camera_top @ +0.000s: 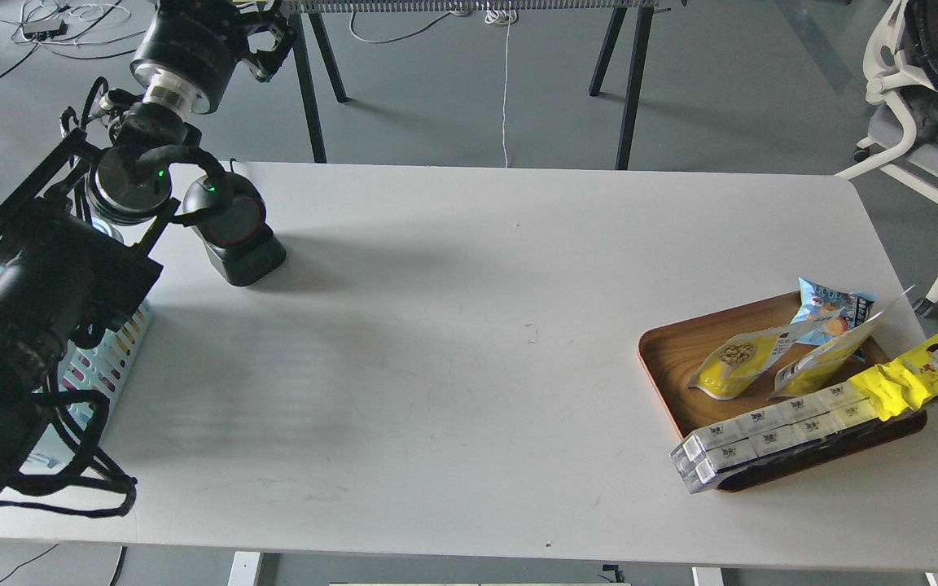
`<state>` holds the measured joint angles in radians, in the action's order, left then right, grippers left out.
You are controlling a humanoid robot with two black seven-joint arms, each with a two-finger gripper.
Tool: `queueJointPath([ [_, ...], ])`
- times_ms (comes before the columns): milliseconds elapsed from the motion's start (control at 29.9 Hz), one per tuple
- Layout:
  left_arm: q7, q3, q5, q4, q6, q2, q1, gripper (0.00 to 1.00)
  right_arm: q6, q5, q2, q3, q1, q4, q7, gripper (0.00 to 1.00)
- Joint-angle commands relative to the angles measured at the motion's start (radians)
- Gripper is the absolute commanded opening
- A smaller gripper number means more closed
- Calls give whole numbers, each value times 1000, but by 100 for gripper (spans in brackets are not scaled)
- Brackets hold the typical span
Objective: Scan snack and place in basket
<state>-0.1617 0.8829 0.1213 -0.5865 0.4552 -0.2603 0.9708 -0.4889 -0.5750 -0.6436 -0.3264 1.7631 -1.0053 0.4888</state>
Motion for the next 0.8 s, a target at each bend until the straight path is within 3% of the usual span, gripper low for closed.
queueJointPath([
  [0,1,-1,0,-1,2,1,6,99,33,-144,33,-92,68,-73,0,99],
  [301,-6,-25,0,-4,11,-13,-3,99,277,-449,180,-469,278,-257,0,99],
  [502,-10,-24,0,-1,14,-16,-9,99,308,-649,237,-583,300,-380,0,99],
  [769,-10,-15,1,-1,22,-17,-7,99,323,-957,139,-631,300,-525,0,94],
])
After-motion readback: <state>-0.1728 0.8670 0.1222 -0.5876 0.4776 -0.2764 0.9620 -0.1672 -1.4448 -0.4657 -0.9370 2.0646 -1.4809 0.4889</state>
